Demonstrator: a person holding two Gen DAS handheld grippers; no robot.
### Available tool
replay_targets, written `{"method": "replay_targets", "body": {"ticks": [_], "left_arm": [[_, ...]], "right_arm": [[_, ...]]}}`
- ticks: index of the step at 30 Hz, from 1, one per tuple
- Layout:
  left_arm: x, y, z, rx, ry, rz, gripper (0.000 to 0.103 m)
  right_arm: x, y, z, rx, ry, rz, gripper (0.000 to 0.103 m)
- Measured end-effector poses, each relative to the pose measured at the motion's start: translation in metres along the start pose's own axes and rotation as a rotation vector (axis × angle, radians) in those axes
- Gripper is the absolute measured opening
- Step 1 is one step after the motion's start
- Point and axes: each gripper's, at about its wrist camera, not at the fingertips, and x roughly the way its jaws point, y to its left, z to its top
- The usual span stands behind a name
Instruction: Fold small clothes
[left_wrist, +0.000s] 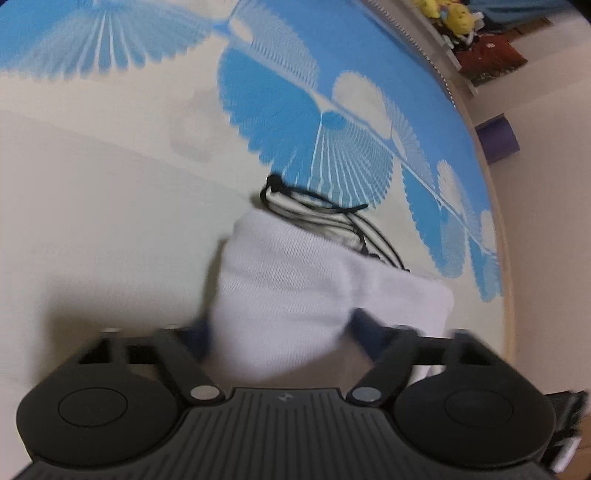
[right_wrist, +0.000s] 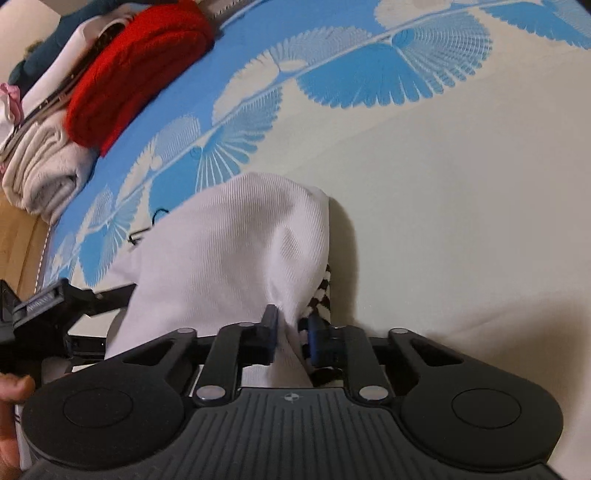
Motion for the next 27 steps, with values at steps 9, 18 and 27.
{"method": "replay_targets", "body": {"ticks": [9,18,27], "left_arm": [[-0.098,-0.026,0.015,0.227,-0.301,0.074,0.037],[-0.175,0.018,0.042,0.236,-0.461,0.202,0.058],[-0.141,0.045,0.018,0.313,-0.133,0.182,0.058]], "right_arm": [[-0.023,0.037,0.007,-0.014,-0.188,0.106,0.012],[0.03,0.125,0.007,-0.065,-0.252,0.117,0.012],[0.078,0.145,0.007,-0.103,-0.233,-0.158,0.014]]}}
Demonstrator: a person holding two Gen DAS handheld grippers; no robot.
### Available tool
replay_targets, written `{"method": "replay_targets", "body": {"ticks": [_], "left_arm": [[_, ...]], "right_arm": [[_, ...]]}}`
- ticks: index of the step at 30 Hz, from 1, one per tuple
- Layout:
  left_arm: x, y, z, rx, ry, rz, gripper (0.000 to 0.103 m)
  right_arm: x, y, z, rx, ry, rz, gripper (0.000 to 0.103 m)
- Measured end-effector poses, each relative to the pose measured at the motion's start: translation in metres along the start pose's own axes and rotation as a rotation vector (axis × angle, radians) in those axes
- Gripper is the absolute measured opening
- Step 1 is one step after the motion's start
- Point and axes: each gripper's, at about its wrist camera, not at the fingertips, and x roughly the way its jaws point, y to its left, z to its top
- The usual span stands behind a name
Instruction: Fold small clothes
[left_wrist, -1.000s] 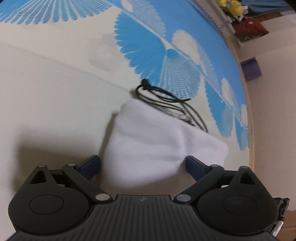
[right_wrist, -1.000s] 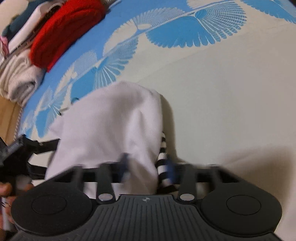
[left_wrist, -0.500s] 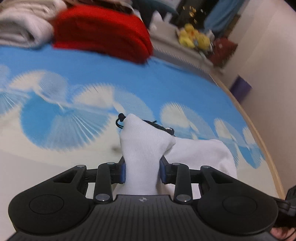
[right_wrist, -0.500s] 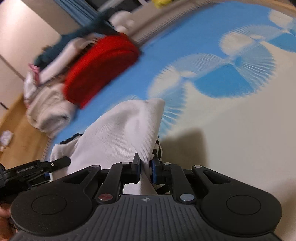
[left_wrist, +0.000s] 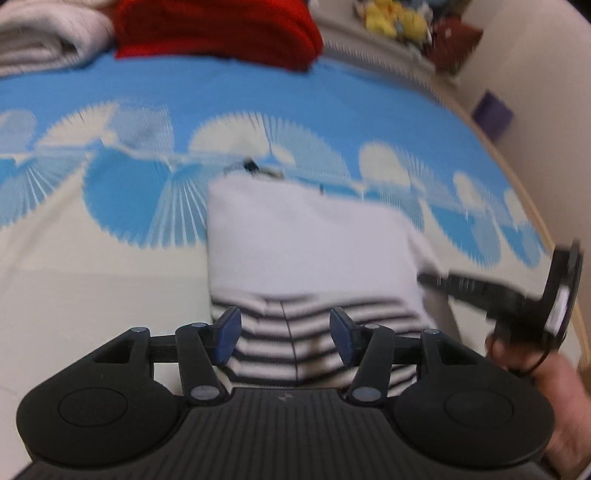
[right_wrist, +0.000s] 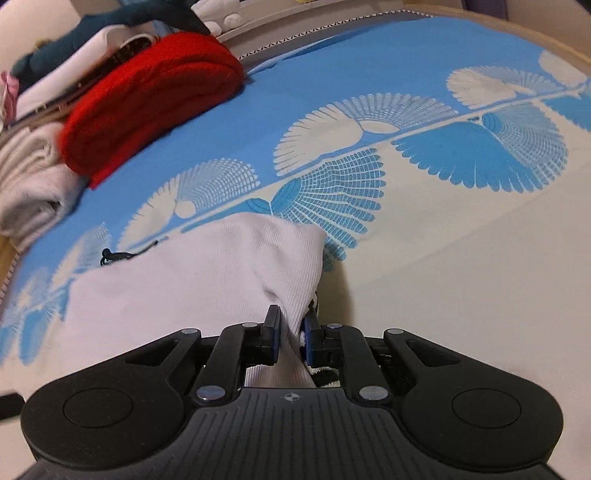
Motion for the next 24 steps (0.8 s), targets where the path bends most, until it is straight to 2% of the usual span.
{"method": "replay_targets", "body": {"ticks": [2,3,4,5,7,10,11,13,15,16,17,19,22,23,24], "left_arm": [[0.02,0.002,-0.011,0.01,0.083,0.024,0.058],[0.035,0.004,-0.016,0.02,0.134,0.063,0.058],[0.042,0.005,-0.021,0.03,0.165,0.098,0.063],[0.044,0.006,-0.023,0.027,0.174,0.116,0.064],[0.038,0.008,-0.021,-0.001,0.155,0.1,0.063],[0.024,0.004,-0.018,-0.022,0.097,0.029,0.067],[0.025,0.004,-0.02,-0.024,0.1,0.018,0.069],[0.036,0.004,-0.025,-0.019,0.15,0.049,0.074],[0.047,0.002,-0.035,0.008,0.195,0.101,0.077],[0.048,0.001,-0.035,0.01,0.193,0.11,0.078],[0.049,-0.001,-0.034,0.006,0.187,0.11,0.078],[0.046,-0.002,-0.032,-0.008,0.169,0.114,0.077],[0.026,-0.004,-0.029,-0.06,0.076,0.076,0.075],[0.026,-0.004,-0.03,-0.055,0.079,0.07,0.075],[0.033,-0.004,-0.033,-0.04,0.117,0.094,0.075]], "right_arm": [[-0.003,0.004,0.0,-0.017,-0.003,-0.009,0.022],[-0.007,0.004,0.001,-0.017,-0.01,-0.009,0.026],[-0.013,0.004,0.001,-0.017,-0.016,-0.006,0.031],[-0.018,0.003,0.002,-0.025,-0.018,0.006,0.038],[-0.032,0.001,0.002,-0.051,-0.002,0.047,0.049],[-0.042,-0.002,-0.004,-0.101,0.082,0.128,0.056],[-0.041,-0.003,-0.008,-0.121,0.123,0.134,0.061],[-0.035,-0.003,-0.019,-0.169,0.194,0.112,0.063],[-0.03,0.0,-0.031,-0.253,0.229,0.066,0.059],[-0.029,0.001,-0.035,-0.285,0.229,0.046,0.051],[-0.03,-0.001,-0.036,-0.289,0.227,0.039,0.031],[-0.031,-0.006,-0.035,-0.238,0.238,0.057,0.001],[-0.042,-0.009,-0.029,-0.218,0.18,0.046,0.001],[-0.043,-0.011,-0.027,-0.205,0.175,0.046,0.001],[-0.042,-0.012,-0.026,-0.2,0.188,0.041,0.001]]}}
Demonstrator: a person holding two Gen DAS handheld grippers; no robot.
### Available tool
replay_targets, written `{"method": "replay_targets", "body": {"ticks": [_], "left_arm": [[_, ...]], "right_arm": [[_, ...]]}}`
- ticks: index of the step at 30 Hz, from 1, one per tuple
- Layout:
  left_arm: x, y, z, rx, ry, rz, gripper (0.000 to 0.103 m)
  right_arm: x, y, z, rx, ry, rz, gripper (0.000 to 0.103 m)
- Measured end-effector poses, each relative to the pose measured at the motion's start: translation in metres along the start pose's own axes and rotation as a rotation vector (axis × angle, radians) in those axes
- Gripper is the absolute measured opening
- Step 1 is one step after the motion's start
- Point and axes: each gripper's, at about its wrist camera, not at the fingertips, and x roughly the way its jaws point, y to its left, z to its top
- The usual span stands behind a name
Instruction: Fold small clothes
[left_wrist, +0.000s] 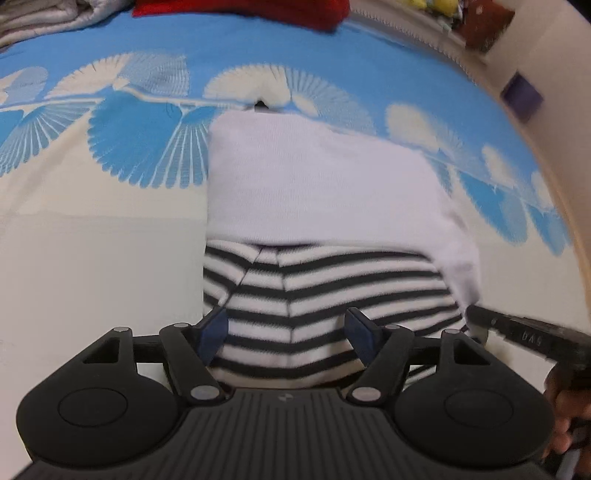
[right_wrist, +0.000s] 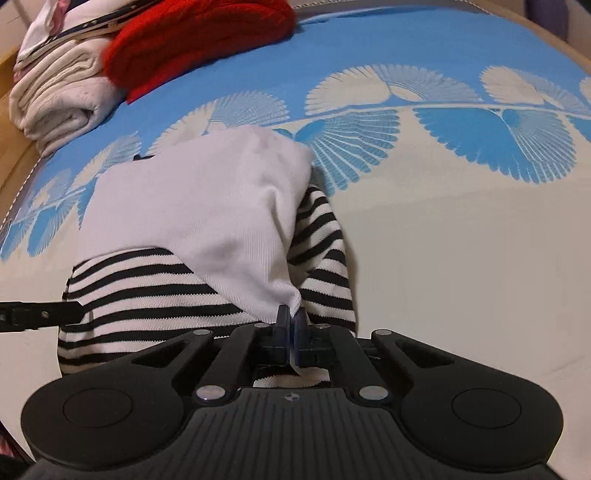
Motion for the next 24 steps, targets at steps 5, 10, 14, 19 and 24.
{"method": "replay_targets", "body": {"ticks": [5,10,14,19,24], "left_arm": [[0.004,0.002,-0.001,0.002,0.038,0.036,0.078],[-0.012,0.015,0.0,0.01,0.008,0.022,0.077],[-0.053,0.036,0.01,-0.029,-0.162,0.017,0.08],[-0.105,0.043,0.001,0.041,-0.335,0.068,0.083],[-0.153,0.035,-0.041,0.083,-0.452,0.126,0.087]], "right_arm": [[0.009,0.01,-0.007,-0.052,0.072,-0.034,0.002],[0.009,0.009,-0.006,-0.09,0.093,-0.169,0.003],[-0.037,0.011,0.002,-0.062,-0.089,-0.222,0.009],[-0.118,0.015,-0.004,-0.017,-0.322,-0.125,0.035],[-0.17,0.033,-0.039,-0.076,-0.425,-0.071,0.053]]}}
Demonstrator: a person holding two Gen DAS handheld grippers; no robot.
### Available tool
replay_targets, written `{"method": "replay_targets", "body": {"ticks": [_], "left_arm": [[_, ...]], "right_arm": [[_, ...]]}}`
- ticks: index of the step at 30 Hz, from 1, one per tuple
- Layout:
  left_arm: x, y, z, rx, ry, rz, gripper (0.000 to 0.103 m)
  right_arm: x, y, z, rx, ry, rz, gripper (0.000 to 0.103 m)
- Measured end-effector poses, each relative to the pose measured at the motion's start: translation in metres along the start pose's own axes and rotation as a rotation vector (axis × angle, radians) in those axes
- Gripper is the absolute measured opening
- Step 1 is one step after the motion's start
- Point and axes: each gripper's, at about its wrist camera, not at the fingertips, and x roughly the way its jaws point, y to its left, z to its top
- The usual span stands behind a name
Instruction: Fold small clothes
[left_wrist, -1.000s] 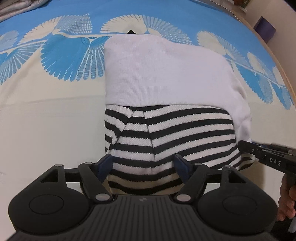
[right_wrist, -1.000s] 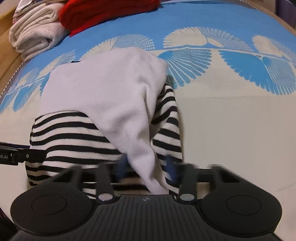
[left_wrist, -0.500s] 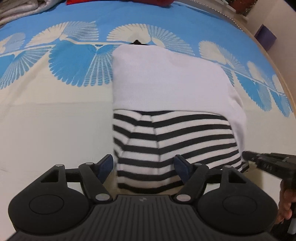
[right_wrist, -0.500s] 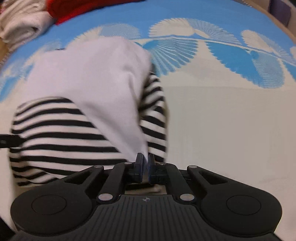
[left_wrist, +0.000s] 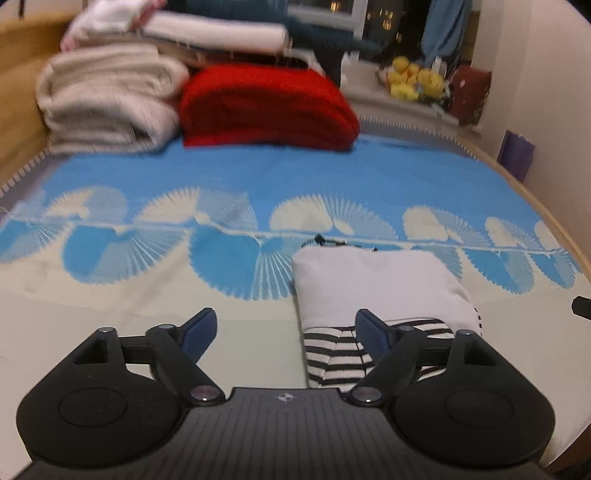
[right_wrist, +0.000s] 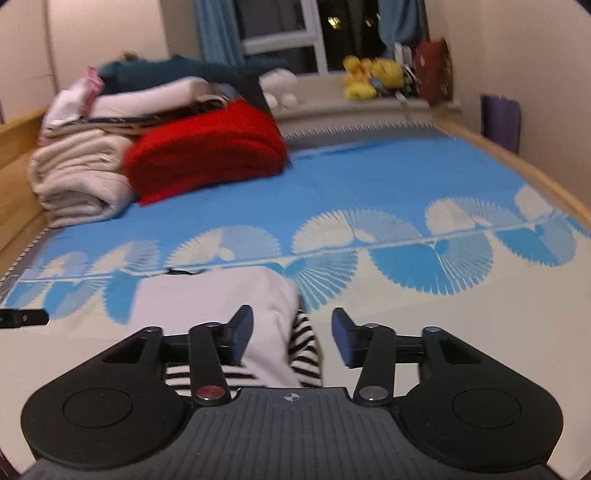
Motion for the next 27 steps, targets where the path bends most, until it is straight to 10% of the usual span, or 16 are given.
{"method": "replay_targets", "body": {"ticks": [5,11,27], "left_arm": [[-0.055,-0.009,-0.051,-0.056,-0.041,0.0,0.095],[-0.036,-0.048,-0.114,-0.054,0.104,0.019,0.095],[-0.017,-0.074,-0.111,-0.045,0.08,0.023,0.102]], "right_arm": [[-0.039,0.025,-0.029,-0.04,-0.043,0.043,0.07],[-0.042,0.048,-0.082,-0.075,0.012,0.0,0.073],[-0.015,0.074,-0.094,-0.111,0.055,-0.018,0.073]]}}
